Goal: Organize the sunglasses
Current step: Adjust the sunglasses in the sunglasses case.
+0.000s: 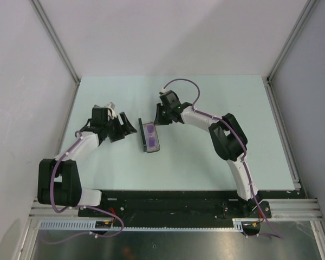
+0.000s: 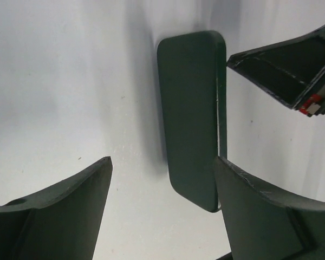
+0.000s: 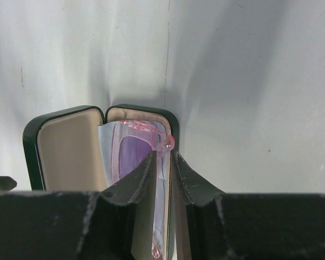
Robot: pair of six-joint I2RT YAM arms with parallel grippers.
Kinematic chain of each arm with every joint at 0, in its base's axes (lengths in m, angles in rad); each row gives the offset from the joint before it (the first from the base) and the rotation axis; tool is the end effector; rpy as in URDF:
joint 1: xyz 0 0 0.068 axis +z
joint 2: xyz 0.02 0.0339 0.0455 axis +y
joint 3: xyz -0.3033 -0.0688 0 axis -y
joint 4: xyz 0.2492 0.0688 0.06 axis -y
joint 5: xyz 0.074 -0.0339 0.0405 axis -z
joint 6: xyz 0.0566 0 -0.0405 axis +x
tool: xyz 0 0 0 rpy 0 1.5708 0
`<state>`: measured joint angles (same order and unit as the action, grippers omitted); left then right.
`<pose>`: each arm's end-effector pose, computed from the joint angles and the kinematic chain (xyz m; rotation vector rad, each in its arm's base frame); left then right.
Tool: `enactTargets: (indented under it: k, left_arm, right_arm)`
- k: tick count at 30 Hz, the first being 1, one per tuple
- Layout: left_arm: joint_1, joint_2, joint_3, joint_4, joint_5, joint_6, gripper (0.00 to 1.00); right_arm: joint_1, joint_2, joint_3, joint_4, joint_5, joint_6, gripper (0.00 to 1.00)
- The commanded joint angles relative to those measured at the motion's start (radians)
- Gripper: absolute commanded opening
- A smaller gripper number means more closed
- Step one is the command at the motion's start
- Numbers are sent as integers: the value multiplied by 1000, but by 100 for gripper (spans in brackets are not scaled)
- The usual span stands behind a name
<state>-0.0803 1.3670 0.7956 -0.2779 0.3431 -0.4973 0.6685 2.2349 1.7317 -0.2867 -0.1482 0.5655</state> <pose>0.2823 -0.0418 0.2306 -0.3522 2.4420 -0.6734 0.4230 0.3448 0.1924 -0.2038 2.4781 0.7423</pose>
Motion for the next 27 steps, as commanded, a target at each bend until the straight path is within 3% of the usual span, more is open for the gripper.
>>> enactTargets:
  k: [1,15,27]
  left_arm:
    - [-4,-3,59,22,7,-6,81]
    - [-56,61,106,40,22,-18,82]
    - [-87,102,131,49,20,-21,82]
  right_arm:
    - [5,26,68,20,-10,-16,21]
    - [-3,69,101,11,12,-22,11]
    - [-7,97,115,11,4,-21,9]
